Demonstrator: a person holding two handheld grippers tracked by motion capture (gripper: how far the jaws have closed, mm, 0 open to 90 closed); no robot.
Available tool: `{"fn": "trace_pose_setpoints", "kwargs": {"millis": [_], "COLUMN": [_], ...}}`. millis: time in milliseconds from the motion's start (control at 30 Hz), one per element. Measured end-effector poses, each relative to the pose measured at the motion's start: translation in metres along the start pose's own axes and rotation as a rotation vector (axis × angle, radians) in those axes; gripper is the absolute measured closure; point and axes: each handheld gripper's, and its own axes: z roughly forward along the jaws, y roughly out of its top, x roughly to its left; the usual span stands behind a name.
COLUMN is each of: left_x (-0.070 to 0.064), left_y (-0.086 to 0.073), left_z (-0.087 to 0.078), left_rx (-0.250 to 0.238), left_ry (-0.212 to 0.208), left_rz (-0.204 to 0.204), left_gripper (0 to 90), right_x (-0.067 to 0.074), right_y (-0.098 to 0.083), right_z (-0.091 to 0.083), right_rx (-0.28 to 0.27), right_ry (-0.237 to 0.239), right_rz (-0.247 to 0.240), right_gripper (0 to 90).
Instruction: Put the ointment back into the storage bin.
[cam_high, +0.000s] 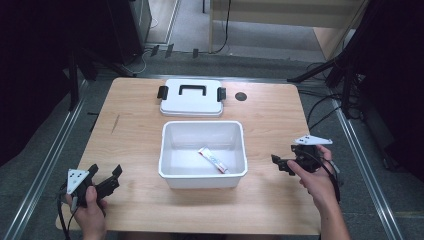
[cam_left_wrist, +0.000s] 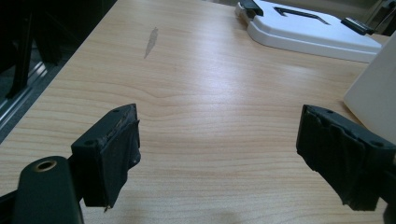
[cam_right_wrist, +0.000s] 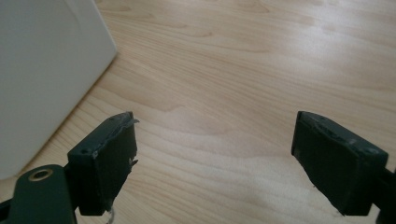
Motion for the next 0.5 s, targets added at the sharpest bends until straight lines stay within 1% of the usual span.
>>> {"fn": "trace_pose_setpoints", "kwargs": {"millis": [33, 67, 100, 167, 200, 233, 333, 367, 400, 467, 500], "left_x": [0.000, 0.000, 0.000, 0.000, 0.000, 0.000, 0.000, 0.000, 0.000, 0.000, 0.000], "left_y": [0.000, 0.000, 0.000, 0.000, 0.000, 0.000, 0.000, 0.000, 0.000, 0.000, 0.000], "left_z": [0.000, 0.000, 0.000, 0.000, 0.000, 0.000, 0.000, 0.000, 0.000, 0.000, 0.000], "left_rx": [0.001, 0.001, 0.001, 0.001, -0.001, -0.001, 0.000, 0.000, 0.000, -0.001, -0.001], "left_ry": [-0.001, -0.001, -0.001, -0.001, -0.001, -0.001, 0.000, 0.000, 0.000, 0.000, 0.000], "left_rz": [-0.001, -0.001, -0.001, -0.001, 0.000, 0.000, -0.001, -0.001, -0.001, 0.000, 0.000], "left_gripper": [14.2, 14.2, 14.2, 14.1, 14.2, 14.1, 14.2, 14.2, 14.2, 14.2, 14.2], "right_x": [-0.002, -0.003, -0.003, -0.004, -0.006, -0.008, -0.011, -0.011, -0.013, -0.015, -0.015], "right_y": [-0.012, -0.018, -0.018, -0.029, -0.039, -0.044, -0.057, -0.057, -0.066, -0.075, -0.075], "right_z": [0.001, 0.001, 0.001, -0.001, -0.003, -0.004, -0.010, -0.010, -0.013, -0.016, -0.016], "right_rx": [-0.024, -0.039, -0.039, -0.070, -0.095, -0.107, -0.140, -0.140, -0.156, -0.165, -0.165], "right_ry": [-0.012, -0.014, -0.014, -0.025, -0.022, -0.021, -0.024, -0.024, -0.032, -0.040, -0.040], "right_rz": [0.003, 0.002, 0.002, 0.004, 0.012, 0.015, 0.035, 0.035, 0.042, 0.051, 0.051], "right_gripper": [16.1, 17.7, 17.7, 19.6, 20.5, 21.3, 22.0, 22.0, 22.3, 22.3, 22.3]}}
